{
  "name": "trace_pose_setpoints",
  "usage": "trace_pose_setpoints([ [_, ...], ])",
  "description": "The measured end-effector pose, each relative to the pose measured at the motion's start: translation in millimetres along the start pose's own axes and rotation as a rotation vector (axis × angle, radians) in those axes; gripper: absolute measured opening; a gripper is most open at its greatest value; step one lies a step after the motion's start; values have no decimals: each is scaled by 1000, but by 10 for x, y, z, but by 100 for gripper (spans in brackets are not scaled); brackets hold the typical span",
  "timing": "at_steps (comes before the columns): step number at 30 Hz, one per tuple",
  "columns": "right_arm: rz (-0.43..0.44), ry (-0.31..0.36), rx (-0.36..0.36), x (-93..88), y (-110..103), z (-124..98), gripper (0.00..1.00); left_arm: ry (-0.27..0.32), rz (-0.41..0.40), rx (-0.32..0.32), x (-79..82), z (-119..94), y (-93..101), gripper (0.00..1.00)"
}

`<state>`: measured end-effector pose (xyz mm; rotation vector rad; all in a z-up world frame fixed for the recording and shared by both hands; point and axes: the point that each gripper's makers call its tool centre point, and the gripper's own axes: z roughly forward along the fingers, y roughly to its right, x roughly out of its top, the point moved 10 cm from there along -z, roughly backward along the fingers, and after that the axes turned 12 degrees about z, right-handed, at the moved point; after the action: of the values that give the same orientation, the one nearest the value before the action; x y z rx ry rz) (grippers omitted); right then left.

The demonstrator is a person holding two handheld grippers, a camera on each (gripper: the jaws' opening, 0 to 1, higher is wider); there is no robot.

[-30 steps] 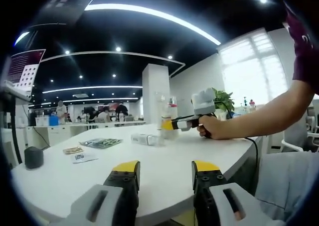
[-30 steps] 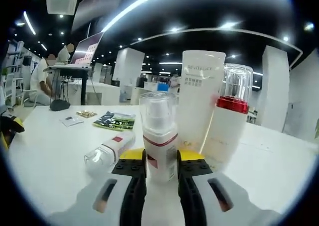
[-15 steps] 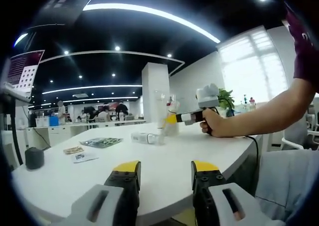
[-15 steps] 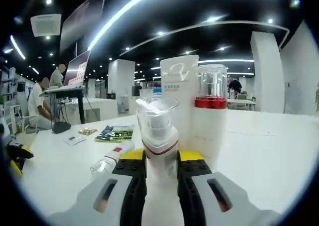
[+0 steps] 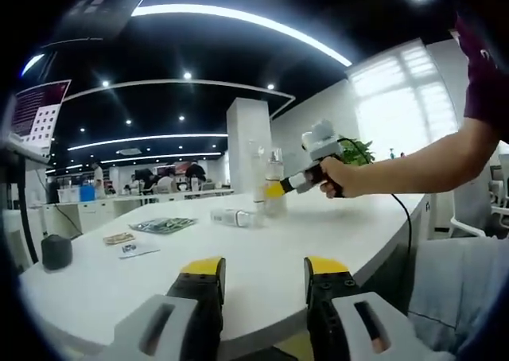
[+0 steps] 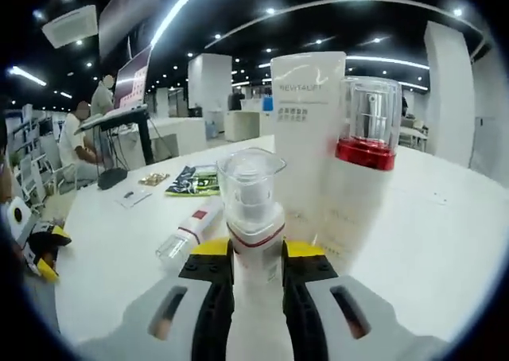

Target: Arrange the skincare products in the storage area until every visible bottle or jar stands upright without overlapping.

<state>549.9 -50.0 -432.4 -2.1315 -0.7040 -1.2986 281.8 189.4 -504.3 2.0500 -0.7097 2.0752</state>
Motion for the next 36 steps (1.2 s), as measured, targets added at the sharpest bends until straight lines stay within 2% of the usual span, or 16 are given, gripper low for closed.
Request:
trace_pose_setpoints([
  [4, -43, -56, -4, 42, 24, 28, 21, 4, -12, 0, 0, -5, -8, 41],
  [7, -35, -82, 3, 68, 30, 49, 21, 3, -8, 0, 0, -4, -8, 41],
  [19, -96, -87, -45, 46, 34, 28, 23, -3, -7, 0, -2, -11, -4, 43],
  [25, -86, -66, -50, 0, -6, -16, 30, -4, -4, -3, -2, -9, 0, 43],
  [32, -68, -8, -64, -87, -63, -106, 27, -6, -2, -7, -4, -8, 4, 43],
  [36, -90, 26, -94, -63, -99, -147, 21, -7, -2, -8, -3, -8, 5, 43],
])
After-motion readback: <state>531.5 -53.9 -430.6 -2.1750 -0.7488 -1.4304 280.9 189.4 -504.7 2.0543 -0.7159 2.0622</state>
